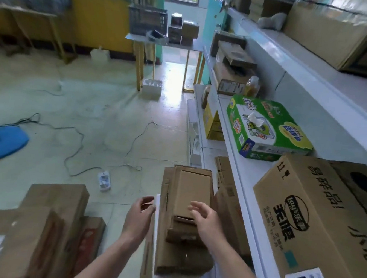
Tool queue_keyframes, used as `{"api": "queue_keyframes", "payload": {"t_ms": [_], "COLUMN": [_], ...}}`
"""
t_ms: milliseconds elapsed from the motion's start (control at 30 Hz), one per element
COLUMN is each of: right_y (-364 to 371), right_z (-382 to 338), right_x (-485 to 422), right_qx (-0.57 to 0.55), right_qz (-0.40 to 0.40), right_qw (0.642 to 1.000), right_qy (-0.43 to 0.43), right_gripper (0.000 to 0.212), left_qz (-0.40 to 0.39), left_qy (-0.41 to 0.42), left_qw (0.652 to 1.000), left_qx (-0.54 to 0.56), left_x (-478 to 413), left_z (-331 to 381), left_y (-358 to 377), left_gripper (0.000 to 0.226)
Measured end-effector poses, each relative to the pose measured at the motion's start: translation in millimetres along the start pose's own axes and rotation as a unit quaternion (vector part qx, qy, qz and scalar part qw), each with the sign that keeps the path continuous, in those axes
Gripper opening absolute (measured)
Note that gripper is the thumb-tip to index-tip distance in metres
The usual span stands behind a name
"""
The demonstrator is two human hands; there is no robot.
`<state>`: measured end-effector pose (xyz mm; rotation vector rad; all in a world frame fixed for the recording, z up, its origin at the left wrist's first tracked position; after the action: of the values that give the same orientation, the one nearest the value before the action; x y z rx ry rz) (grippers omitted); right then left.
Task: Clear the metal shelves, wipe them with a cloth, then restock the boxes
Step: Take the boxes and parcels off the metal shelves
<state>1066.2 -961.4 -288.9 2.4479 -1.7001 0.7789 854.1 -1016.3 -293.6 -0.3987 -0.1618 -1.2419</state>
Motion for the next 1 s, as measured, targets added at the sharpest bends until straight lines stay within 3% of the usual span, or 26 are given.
{"api": "queue_keyframes", "payload": {"t_ms": [133,233,333,400,467,800,1000], "right_y": [54,142,220,285,319,572,699], "right_z": [1,-3,-23,-49,-70,-71,-51], "right_x": [10,43,88,135,161,460,687], "right_qx": [-0.016,-0.005,0.038,0.079,0.093,0.110,0.148], "right_qz": [-0.066,-0.169,-0.267,-0.333,-0.358,-0.596,-0.713], "right_qw": [0.997,0.985,0.960,0.932,0.917,0.757,0.613], "right_qy": [-0.027,-0.033,-0.073,-0.118,-0.148,-0.245,-0.305], "right_gripper": [0.019,0.018,0.017,0.018,0.019,0.020,0.021], "left_qz": [0.105,0.238,0.369,0.464,0.513,0.700,0.792], "left_qy": [-0.028,-0.049,-0.045,-0.023,-0.011,0.019,0.076], "left_qw": [0.993,0.965,0.921,0.872,0.844,0.679,0.578], "left_qx": [0.053,0.098,0.118,0.155,0.159,0.223,0.183], "left_x": [58,137,214,289,330,663,907], "left_z": [-37,-73,-90,-107,-118,-216,-247], "left_y": [-53,-121,-188,-243,-274,-397,-471], "left_gripper": [0.016,0.012,0.006,0.005,0.007,0.020,0.019]}}
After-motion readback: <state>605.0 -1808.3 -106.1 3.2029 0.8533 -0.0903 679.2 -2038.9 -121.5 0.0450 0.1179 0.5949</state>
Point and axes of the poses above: each hand's wrist, its own x-axis away from the middle knuckle, its own y-axis out of the palm, z = x × y, the point moved 6 cm from there along -x, towards the middle knuckle, and after that the axes turned 6 degrees about -z, right-handed, at the moved point
